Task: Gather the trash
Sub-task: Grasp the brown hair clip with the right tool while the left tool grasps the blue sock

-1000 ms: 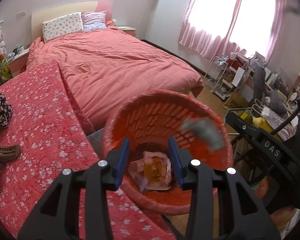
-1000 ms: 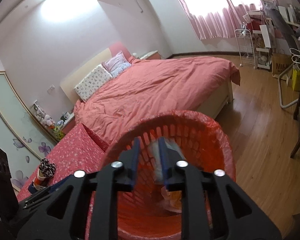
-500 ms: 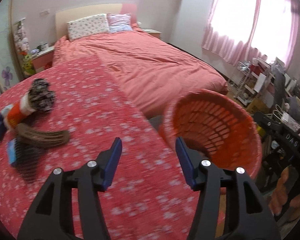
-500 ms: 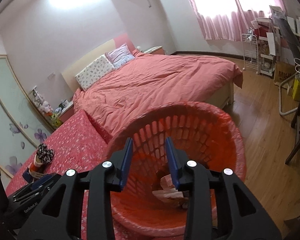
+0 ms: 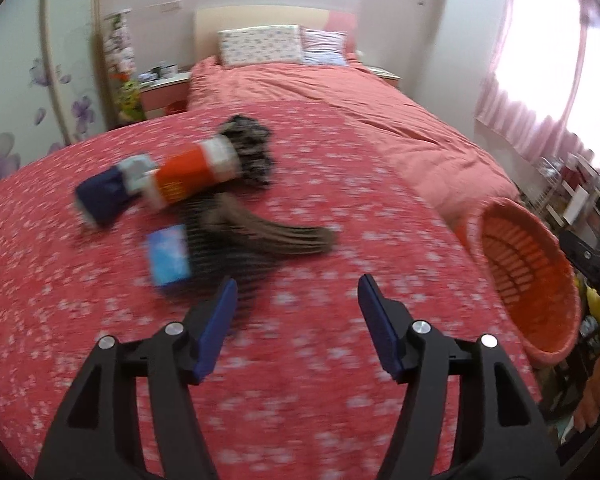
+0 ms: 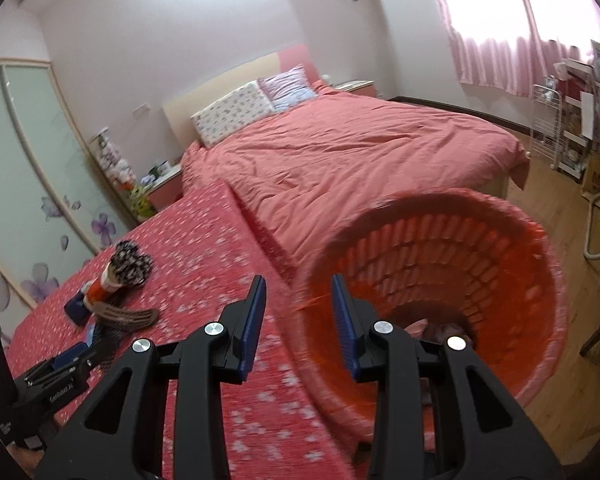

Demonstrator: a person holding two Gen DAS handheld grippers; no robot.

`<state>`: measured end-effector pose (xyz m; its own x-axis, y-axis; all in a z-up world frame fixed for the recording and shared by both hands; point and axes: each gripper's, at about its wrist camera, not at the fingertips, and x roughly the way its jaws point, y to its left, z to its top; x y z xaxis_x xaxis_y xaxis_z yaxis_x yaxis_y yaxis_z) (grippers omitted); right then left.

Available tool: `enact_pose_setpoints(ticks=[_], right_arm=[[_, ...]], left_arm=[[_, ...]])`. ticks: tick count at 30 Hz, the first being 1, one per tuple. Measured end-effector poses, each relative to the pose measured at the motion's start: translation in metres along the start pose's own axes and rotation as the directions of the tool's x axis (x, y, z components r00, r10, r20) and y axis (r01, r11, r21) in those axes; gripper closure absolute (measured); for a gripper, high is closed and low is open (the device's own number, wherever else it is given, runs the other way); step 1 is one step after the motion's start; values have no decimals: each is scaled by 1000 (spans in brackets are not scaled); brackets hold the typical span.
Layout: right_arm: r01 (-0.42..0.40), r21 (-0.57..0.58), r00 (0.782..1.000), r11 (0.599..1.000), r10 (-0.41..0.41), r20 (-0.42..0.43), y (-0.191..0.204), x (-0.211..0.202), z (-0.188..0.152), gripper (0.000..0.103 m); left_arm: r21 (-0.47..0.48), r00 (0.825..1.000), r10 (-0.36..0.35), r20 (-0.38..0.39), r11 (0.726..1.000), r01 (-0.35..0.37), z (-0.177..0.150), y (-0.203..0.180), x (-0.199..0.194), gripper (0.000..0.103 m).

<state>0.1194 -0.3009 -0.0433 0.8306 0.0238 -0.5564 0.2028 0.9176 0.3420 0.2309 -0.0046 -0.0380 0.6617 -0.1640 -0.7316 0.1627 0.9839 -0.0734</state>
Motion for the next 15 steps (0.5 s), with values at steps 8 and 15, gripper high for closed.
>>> enact_pose_setpoints(ticks=[8, 15], right_arm=[[-50, -70, 997, 996, 46, -64, 44, 19, -12, 68], [-99, -126, 989, 987, 84, -123, 84, 38, -25, 68]], left_arm=[[-100, 995, 96, -8, 990, -96, -2, 65, -5, 40], [-167, 989, 147, -8, 975, -146, -8, 111, -10, 39]])
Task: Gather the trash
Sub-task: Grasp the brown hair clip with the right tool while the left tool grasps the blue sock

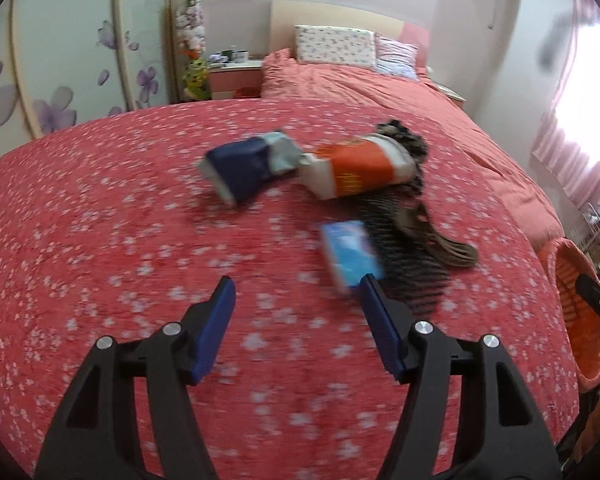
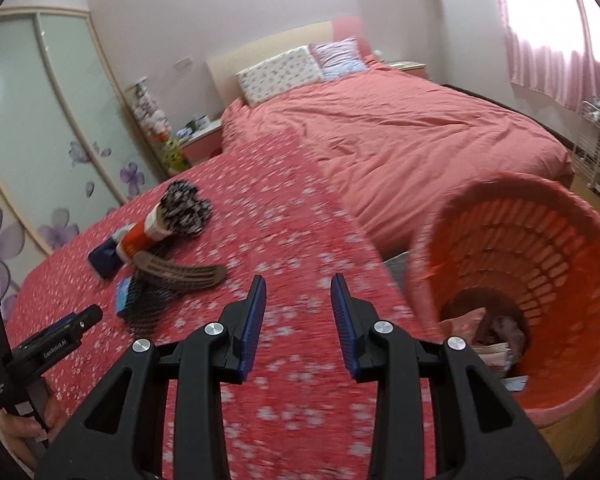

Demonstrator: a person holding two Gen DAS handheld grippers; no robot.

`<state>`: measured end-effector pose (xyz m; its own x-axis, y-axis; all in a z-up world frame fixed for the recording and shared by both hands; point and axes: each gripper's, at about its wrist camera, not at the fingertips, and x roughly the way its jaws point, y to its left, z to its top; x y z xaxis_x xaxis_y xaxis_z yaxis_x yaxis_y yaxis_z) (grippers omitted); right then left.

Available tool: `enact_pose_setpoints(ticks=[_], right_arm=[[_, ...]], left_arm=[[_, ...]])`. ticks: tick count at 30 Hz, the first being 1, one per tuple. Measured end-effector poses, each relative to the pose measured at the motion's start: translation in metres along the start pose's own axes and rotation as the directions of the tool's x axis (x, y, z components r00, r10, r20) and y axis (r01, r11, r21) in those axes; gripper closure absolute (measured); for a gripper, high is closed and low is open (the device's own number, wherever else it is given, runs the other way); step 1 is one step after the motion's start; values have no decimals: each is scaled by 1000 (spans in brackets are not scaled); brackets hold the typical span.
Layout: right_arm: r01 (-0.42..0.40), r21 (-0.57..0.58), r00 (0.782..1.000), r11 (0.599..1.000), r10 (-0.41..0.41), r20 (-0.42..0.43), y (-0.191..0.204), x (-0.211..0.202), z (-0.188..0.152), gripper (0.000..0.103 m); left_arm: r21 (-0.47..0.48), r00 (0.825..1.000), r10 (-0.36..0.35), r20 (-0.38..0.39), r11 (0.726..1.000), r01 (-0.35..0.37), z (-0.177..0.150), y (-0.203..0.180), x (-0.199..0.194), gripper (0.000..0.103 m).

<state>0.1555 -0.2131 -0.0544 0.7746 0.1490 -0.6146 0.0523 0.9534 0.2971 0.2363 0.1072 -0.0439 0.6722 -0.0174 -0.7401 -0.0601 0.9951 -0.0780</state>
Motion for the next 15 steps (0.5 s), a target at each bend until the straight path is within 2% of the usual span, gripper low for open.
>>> enact_pose_setpoints(ticks=[15], right_arm=[[-144, -124, 987, 982, 134, -85, 105, 51, 1, 68]], left_arm=[[-69, 998, 62, 20, 996, -60, -1, 65, -6, 38]])
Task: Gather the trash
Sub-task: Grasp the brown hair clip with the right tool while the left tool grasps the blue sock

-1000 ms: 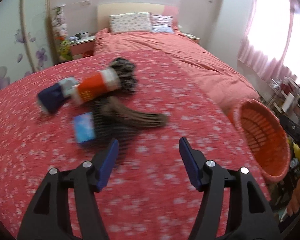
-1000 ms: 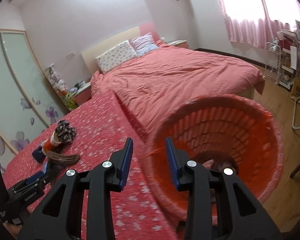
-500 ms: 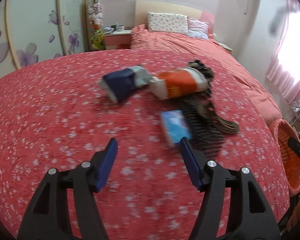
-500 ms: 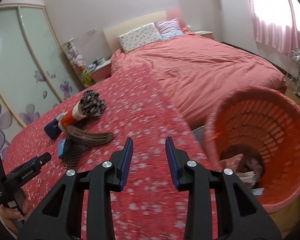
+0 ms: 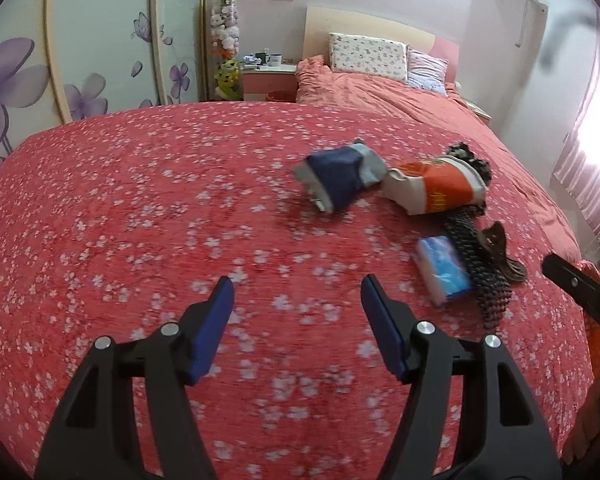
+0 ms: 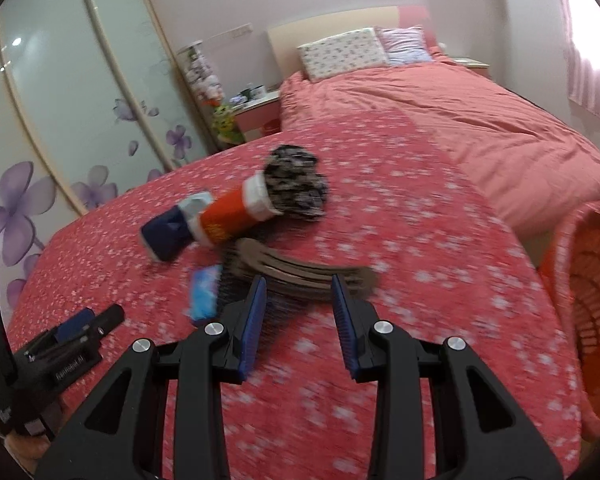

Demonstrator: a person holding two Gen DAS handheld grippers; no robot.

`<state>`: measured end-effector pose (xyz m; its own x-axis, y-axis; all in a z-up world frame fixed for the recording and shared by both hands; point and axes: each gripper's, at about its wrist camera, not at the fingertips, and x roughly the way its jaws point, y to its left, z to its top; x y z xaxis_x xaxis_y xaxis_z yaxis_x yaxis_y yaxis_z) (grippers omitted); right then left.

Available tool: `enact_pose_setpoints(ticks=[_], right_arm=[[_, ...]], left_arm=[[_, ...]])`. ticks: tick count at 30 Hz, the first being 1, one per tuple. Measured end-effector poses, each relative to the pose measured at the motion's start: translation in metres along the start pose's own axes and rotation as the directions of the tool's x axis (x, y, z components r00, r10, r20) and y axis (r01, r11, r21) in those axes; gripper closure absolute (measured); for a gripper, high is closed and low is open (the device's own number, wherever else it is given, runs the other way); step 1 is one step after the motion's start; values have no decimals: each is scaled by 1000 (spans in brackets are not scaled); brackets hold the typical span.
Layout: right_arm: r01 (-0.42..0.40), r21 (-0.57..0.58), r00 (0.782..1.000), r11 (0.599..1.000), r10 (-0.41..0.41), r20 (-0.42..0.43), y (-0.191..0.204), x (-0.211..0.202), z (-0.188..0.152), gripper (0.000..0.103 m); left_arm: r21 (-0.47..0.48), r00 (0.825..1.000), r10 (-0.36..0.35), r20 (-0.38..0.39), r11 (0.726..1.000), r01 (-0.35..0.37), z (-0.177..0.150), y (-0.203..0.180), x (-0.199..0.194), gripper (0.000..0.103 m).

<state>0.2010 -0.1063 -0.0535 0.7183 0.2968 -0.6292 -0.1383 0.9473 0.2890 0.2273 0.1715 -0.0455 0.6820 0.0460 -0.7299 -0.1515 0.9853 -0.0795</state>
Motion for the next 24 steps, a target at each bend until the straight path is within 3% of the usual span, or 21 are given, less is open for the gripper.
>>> enact_pose_setpoints(ticks=[8, 10, 12, 24], right_arm=[[-3, -53, 1000, 999, 2, -20, 35, 30, 8, 70], [18, -67, 1000, 998, -20, -20, 38, 34, 9, 83], [41, -75, 999, 996, -42, -12, 36, 34, 9, 91], [27, -88, 1000, 996, -26, 13, 2, -14, -15, 94]], left_arm=[[-24, 1000, -9, -4, 1000, 9, 1, 15, 0, 38], [-25, 1000, -12, -5, 1000, 12, 2, 15, 1, 38], [-24, 1000, -14, -5, 1000, 14, 1, 16, 1, 38], [-21, 999, -51, -3, 998, 51, 1, 6, -5, 38]])
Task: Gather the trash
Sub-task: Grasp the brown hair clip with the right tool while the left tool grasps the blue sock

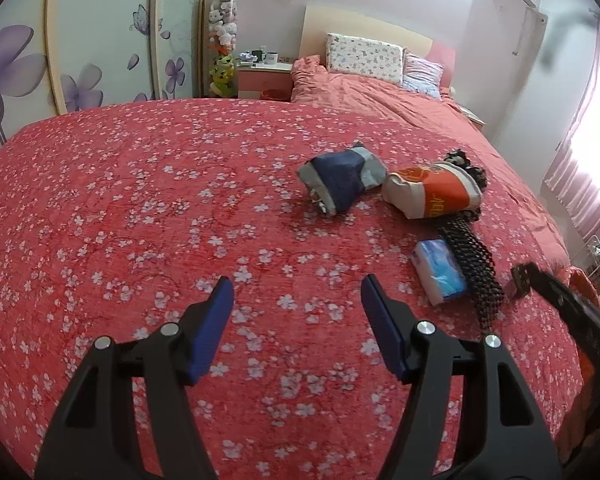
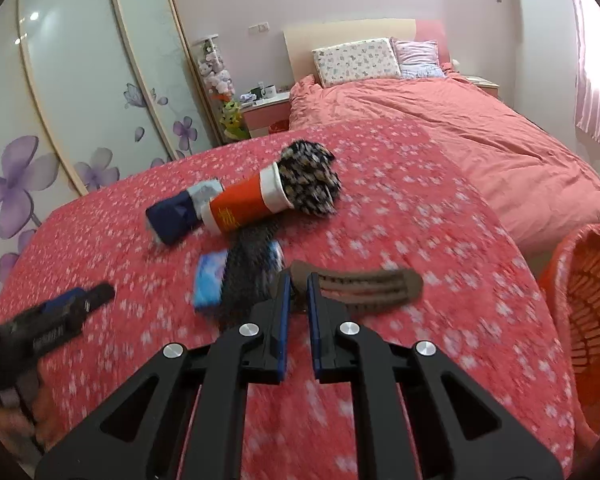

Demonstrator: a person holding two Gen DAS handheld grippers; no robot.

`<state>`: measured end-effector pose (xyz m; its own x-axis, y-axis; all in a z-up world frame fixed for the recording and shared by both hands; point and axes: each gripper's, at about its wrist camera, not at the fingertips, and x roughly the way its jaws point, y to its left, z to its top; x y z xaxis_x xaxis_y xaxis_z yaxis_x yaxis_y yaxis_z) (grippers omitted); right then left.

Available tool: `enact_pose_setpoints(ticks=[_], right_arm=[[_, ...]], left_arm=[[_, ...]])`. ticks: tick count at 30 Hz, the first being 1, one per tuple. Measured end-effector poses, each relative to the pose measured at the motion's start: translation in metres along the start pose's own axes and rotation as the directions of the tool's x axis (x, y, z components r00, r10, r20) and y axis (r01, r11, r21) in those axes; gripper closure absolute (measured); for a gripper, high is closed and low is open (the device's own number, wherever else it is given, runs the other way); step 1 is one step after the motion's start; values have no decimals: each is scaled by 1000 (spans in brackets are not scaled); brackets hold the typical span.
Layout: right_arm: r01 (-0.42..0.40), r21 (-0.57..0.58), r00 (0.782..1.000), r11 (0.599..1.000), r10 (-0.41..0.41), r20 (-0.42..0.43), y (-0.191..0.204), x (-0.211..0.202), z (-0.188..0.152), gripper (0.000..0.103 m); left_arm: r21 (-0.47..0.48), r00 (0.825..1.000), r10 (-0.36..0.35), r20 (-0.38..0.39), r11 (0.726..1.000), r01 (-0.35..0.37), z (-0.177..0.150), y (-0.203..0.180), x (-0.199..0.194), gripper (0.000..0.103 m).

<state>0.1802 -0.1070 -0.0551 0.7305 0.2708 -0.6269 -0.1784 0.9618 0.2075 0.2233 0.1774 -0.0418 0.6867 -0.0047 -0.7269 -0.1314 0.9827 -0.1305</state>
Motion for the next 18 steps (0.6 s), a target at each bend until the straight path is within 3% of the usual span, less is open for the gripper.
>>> enact_pose_setpoints(ticks=[6, 11, 15, 18], right_arm=[[66, 1, 996, 998, -66, -52, -26, -17, -25, 94], [76, 66, 995, 995, -71, -64, -43, -28, -32, 93], [76, 92, 996, 993, -72, -42, -41, -31, -25, 68], [80, 106, 996, 991, -74, -58, -38, -16, -20, 66]], left_arm=[[7, 1000, -21, 3, 1000, 21, -2, -9, -4, 38], [15, 999, -37, 6, 999, 37, -3, -17, -9, 38], [19, 999, -42, 4, 999, 42, -4, -19, -10, 38], [19, 999, -43, 1, 999, 43, -5, -19, -9, 38]])
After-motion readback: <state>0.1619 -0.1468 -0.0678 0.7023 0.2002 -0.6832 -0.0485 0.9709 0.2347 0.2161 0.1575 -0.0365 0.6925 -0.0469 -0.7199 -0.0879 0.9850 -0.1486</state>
